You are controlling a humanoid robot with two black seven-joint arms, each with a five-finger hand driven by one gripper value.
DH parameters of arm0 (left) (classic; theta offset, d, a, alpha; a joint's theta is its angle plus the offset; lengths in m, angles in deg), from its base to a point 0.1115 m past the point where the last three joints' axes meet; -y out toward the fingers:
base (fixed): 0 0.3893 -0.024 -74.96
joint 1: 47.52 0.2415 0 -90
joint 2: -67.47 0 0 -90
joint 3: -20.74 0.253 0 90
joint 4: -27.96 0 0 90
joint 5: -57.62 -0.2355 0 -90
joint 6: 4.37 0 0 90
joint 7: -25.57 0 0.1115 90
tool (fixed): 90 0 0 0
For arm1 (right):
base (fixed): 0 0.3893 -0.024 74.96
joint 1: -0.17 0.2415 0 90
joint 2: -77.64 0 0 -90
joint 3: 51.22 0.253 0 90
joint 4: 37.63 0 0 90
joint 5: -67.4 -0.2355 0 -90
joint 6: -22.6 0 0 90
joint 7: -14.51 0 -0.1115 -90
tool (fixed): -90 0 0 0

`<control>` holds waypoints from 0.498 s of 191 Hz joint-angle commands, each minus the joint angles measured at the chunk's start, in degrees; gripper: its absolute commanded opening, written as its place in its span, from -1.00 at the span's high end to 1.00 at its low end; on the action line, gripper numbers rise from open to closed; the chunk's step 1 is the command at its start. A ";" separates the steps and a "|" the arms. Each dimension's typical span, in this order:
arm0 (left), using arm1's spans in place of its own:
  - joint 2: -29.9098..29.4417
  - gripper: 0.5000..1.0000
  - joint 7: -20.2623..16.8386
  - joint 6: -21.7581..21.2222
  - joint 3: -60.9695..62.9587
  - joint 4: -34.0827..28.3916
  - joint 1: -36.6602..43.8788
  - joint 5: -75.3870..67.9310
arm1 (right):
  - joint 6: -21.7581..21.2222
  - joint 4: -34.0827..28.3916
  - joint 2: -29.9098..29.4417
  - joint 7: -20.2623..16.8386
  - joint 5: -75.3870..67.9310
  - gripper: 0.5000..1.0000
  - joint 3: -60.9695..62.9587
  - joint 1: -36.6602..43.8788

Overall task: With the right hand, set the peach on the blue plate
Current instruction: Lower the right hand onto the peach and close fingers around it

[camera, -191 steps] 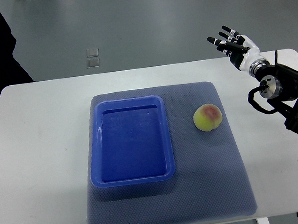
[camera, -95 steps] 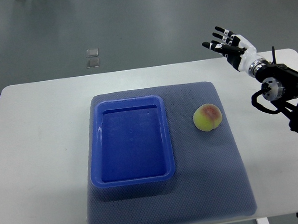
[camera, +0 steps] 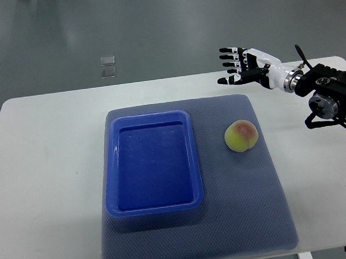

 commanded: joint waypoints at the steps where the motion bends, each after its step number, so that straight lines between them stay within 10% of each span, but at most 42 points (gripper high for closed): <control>1: 0.00 -1.00 -0.01 0.03 -0.03 0.00 0.00 0.00 | -0.87 -4.87 3.78 0.04 4.84 -0.69 -5.50 3.84; 95: 0.00 -1.00 -0.09 0.03 -0.12 0.09 0.00 0.00 | -15.98 -15.95 11.95 1.71 32.53 -0.69 -13.68 15.71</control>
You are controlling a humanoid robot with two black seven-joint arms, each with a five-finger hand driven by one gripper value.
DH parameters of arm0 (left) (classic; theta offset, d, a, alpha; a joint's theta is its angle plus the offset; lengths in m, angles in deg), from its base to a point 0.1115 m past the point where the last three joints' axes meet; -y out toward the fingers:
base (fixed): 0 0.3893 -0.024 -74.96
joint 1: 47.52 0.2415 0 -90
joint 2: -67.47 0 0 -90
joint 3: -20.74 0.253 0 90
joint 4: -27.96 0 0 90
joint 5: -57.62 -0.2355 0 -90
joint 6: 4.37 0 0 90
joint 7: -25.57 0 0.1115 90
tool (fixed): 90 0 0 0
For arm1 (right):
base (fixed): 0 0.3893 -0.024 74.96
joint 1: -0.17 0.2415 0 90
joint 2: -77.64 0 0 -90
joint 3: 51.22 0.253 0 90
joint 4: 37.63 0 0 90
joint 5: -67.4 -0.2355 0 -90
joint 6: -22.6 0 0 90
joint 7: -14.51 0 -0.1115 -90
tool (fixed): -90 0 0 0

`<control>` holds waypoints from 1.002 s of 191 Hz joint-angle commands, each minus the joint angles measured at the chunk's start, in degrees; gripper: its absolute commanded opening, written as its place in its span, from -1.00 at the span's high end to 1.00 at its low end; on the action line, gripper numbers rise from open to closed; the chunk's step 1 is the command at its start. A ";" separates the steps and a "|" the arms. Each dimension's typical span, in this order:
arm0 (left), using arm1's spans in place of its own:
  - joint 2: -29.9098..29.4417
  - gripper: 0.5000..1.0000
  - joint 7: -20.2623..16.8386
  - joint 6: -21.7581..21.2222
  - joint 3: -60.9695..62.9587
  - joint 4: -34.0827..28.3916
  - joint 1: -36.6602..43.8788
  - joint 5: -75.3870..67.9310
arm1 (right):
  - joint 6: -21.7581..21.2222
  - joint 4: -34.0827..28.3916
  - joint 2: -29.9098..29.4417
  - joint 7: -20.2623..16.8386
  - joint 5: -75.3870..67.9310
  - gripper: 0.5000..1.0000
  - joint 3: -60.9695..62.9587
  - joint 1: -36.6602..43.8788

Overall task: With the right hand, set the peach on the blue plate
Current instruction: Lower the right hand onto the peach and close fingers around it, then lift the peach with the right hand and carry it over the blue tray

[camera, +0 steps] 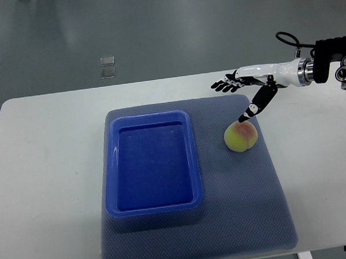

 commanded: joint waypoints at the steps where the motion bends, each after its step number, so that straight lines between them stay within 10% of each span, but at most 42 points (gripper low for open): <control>1: 0.00 -1.00 -0.09 -0.01 -0.01 0.01 0.00 0.00 | -0.74 -2.40 0.67 0.09 3.21 -0.69 -0.18 1.09; 191: 0.00 -1.00 0.00 0.08 0.08 0.10 -0.35 0.00 | 8.14 -1.61 -3.46 0.00 26.23 -0.65 -4.49 -3.65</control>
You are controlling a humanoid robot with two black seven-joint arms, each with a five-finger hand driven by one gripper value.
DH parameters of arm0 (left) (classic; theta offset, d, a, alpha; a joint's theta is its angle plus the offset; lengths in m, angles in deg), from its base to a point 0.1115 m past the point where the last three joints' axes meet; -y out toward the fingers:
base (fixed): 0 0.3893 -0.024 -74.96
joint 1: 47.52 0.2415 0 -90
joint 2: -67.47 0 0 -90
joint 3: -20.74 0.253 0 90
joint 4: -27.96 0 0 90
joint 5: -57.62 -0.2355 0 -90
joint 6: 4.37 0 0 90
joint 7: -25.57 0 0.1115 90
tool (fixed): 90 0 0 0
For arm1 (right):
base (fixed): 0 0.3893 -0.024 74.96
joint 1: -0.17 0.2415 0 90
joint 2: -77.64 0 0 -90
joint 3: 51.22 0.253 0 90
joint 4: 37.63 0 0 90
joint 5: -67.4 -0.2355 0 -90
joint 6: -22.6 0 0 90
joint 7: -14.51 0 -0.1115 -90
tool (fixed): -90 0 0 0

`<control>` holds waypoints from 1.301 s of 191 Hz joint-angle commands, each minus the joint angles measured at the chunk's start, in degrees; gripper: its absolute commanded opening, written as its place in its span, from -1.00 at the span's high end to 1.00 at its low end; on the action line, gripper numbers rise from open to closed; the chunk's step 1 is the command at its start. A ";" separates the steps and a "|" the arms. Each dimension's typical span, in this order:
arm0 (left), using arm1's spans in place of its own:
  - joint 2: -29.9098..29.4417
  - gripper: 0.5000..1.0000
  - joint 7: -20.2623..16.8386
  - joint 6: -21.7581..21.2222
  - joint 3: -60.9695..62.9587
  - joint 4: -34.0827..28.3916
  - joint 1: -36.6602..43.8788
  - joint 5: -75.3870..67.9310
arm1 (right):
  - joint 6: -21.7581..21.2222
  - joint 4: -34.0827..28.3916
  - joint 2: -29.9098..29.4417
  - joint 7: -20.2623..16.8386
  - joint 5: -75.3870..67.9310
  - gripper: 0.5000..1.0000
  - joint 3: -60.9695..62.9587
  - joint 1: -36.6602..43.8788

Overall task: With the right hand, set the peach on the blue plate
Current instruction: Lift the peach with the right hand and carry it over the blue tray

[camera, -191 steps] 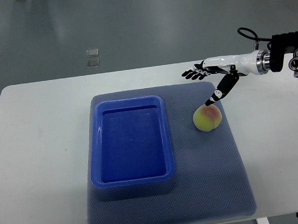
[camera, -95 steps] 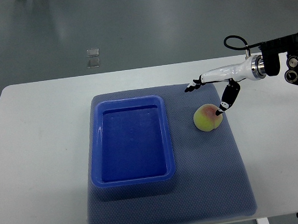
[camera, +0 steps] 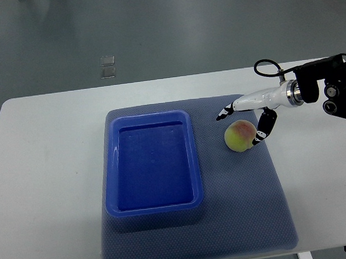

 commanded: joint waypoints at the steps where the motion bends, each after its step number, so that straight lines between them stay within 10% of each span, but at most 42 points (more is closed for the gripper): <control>1: 0.00 -1.00 0.00 -0.02 0.00 0.02 -0.06 0.00 | 1.02 0.67 -0.46 -0.01 1.72 -0.65 -0.16 -1.19; 30: 0.00 -1.00 0.00 -0.02 0.00 0.02 -0.06 0.00 | 2.95 2.95 -1.69 -0.01 3.30 -0.57 -0.16 -2.95; 91: 0.00 -1.00 -0.09 -0.02 0.00 0.02 -0.06 0.00 | 5.50 6.03 -3.89 -0.27 4.36 0.50 0.01 -4.00; 248: 0.00 -1.00 0.00 -0.02 0.08 -0.16 -0.14 0.00 | 2.86 10.60 -28.58 2.10 -3.73 0.43 -1.74 8.04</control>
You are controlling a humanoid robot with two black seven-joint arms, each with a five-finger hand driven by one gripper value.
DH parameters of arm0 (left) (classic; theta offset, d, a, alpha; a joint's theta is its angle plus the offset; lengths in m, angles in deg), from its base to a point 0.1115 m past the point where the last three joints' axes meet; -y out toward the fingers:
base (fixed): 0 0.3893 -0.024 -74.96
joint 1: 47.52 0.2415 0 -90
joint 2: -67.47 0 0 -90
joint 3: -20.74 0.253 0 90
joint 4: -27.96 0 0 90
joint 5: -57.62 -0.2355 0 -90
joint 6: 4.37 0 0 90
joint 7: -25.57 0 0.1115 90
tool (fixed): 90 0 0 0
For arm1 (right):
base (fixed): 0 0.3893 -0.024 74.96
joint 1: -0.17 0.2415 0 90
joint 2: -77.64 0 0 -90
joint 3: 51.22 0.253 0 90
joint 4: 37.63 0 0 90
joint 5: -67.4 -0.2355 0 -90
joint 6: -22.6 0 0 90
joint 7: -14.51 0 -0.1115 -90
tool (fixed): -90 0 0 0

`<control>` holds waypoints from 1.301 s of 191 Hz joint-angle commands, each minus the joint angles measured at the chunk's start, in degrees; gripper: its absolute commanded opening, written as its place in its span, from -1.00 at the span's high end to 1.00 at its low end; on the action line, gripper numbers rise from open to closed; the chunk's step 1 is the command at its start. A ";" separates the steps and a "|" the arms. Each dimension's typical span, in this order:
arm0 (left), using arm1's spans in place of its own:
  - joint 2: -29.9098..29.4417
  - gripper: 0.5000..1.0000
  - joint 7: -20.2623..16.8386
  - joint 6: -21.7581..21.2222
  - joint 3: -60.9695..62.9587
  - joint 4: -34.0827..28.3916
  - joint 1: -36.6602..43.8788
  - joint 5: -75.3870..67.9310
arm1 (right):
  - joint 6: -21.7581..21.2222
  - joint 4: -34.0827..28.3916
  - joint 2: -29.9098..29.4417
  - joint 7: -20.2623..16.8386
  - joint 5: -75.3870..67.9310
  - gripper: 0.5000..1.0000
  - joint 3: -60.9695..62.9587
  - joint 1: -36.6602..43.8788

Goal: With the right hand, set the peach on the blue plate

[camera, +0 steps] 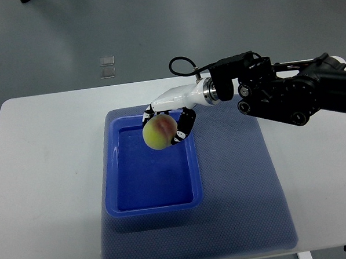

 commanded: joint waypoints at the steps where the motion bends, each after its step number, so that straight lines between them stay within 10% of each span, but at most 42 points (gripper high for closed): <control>1: 0.00 -1.00 0.01 0.01 0.06 0.00 -0.10 0.00 | -0.10 0.15 -3.28 1.20 -0.07 0.43 -1.27 0.28; 66: 0.00 -1.00 0.01 -0.08 0.06 -0.35 -0.10 0.00 | 0.61 5.43 -11.02 1.29 0.19 0.08 -3.91 -1.66; 84: 0.00 -1.00 0.01 -0.08 0.15 -0.53 -0.10 0.00 | 0.52 6.74 -11.02 1.29 0.19 -0.15 -4.35 -2.71; 97: 0.00 -1.00 0.01 -0.08 0.24 -0.62 -0.10 0.00 | 0.08 7.18 -11.02 1.20 0.19 -0.70 -4.70 -3.06; 248: 0.00 -1.00 0.01 -0.08 0.24 -0.44 -0.10 0.00 | -1.24 5.60 2.87 0.50 -28.38 -0.70 6.72 -0.16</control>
